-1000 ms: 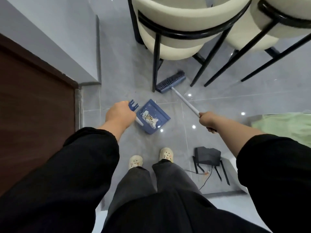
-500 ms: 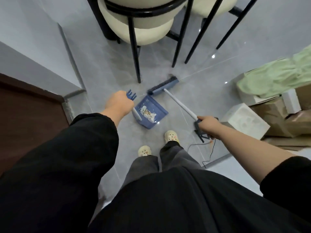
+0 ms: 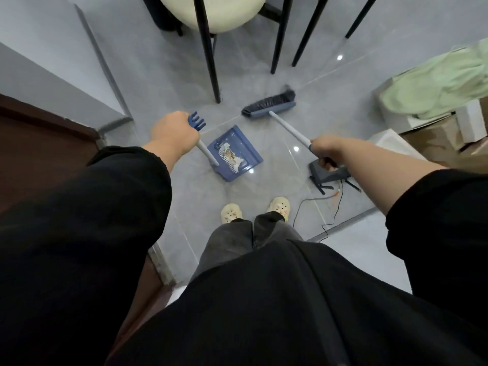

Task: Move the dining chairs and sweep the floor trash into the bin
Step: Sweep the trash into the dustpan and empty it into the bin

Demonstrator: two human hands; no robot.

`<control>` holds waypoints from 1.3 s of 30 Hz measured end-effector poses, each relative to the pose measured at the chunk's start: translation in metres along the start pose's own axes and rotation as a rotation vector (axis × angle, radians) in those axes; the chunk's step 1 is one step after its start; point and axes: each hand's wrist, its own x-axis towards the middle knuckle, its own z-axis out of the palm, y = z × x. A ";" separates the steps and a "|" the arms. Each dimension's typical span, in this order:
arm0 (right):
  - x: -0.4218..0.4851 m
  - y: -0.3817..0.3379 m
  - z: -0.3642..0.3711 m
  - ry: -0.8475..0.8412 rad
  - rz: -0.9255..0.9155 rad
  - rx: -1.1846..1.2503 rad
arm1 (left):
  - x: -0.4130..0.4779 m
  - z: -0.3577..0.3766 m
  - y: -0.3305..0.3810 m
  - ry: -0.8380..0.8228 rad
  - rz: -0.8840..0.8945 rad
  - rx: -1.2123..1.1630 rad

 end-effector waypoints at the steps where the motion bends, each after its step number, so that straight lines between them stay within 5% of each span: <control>1: -0.007 0.008 0.012 -0.017 0.001 0.018 | -0.001 0.001 0.001 0.013 -0.008 0.004; 10: -0.085 0.075 0.000 -0.285 0.086 0.506 | -0.012 0.006 0.018 0.039 -0.021 -0.055; 14: -0.105 0.063 -0.027 -0.159 -0.053 0.347 | -0.017 0.011 0.016 0.044 -0.079 -0.132; 20: -0.053 -0.014 -0.049 0.222 -0.250 -0.228 | -0.016 0.018 0.022 0.052 -0.127 -0.150; 24: -0.002 -0.062 -0.059 0.230 -0.254 -0.272 | -0.009 0.021 0.029 0.066 -0.147 -0.117; 31: 0.018 -0.043 -0.020 -0.006 -0.113 -0.154 | -0.009 0.024 0.032 0.058 -0.175 -0.110; 39: -0.068 0.052 -0.030 -0.397 0.129 0.513 | -0.008 0.018 0.041 0.032 -0.144 -0.152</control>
